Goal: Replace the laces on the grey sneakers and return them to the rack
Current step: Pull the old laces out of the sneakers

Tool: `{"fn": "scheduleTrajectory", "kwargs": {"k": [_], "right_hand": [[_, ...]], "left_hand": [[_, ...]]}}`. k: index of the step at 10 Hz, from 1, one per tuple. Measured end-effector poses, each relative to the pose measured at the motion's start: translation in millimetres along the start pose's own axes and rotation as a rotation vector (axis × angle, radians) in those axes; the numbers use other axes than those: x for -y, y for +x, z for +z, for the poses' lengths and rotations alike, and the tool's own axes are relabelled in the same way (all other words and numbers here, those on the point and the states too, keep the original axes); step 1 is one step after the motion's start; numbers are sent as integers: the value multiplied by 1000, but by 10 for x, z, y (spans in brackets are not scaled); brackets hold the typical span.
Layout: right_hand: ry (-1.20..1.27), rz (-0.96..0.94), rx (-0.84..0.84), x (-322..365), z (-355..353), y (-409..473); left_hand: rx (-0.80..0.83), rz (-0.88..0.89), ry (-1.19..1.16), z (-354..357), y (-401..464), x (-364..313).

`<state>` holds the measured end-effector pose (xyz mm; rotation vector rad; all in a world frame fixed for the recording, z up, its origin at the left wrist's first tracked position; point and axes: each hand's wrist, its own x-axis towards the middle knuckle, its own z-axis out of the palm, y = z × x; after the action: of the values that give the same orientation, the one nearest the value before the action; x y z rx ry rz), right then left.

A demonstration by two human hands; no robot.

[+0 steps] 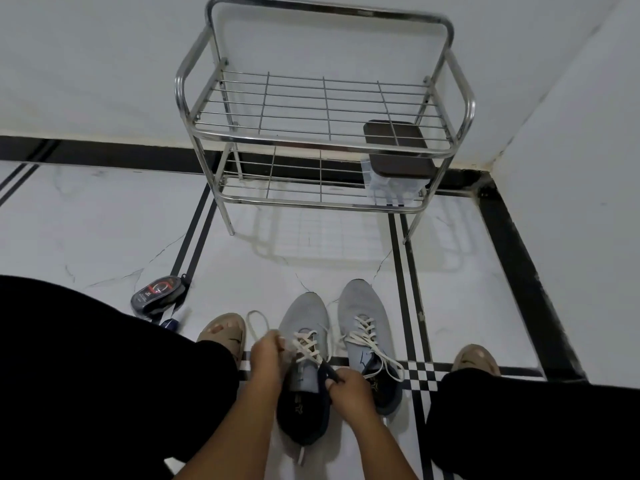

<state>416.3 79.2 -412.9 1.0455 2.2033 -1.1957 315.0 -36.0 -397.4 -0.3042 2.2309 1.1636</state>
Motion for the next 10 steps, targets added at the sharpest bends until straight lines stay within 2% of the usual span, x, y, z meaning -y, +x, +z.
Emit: {"fn": "scheduleTrajectory", "kwargs": {"k": [1,2,3,4,5,6,7,8,10], "right_hand": [[-10,-15,27,34,-11,-14],[-107,-17,54,52,18,-4],[-125,-4,65,55,13,-21],[-84,-7,40,66,-35,-16],[-67,38,-17,33,-69,13],[-53,69,-35,1,-73,19],[-59,61,-19,17,-77,14],[-64,53,-20,28,-75,3],[-94,66,-4,14,-105,-4]], "left_hand": [[102,-218,-209,-62,196,-29],[307,96,818,37,118,-69],[279,194,907,169,22,-38],[163,-250,-110,76,34,-25],[-23,-479,-1285,-136,92,-28],[-35,-315,-788,-266,219,-109],[265,120,424,-15,139,-118],[300,193,688,247,-16,-18],[-195,-219,-294,-131,264,4]]}}
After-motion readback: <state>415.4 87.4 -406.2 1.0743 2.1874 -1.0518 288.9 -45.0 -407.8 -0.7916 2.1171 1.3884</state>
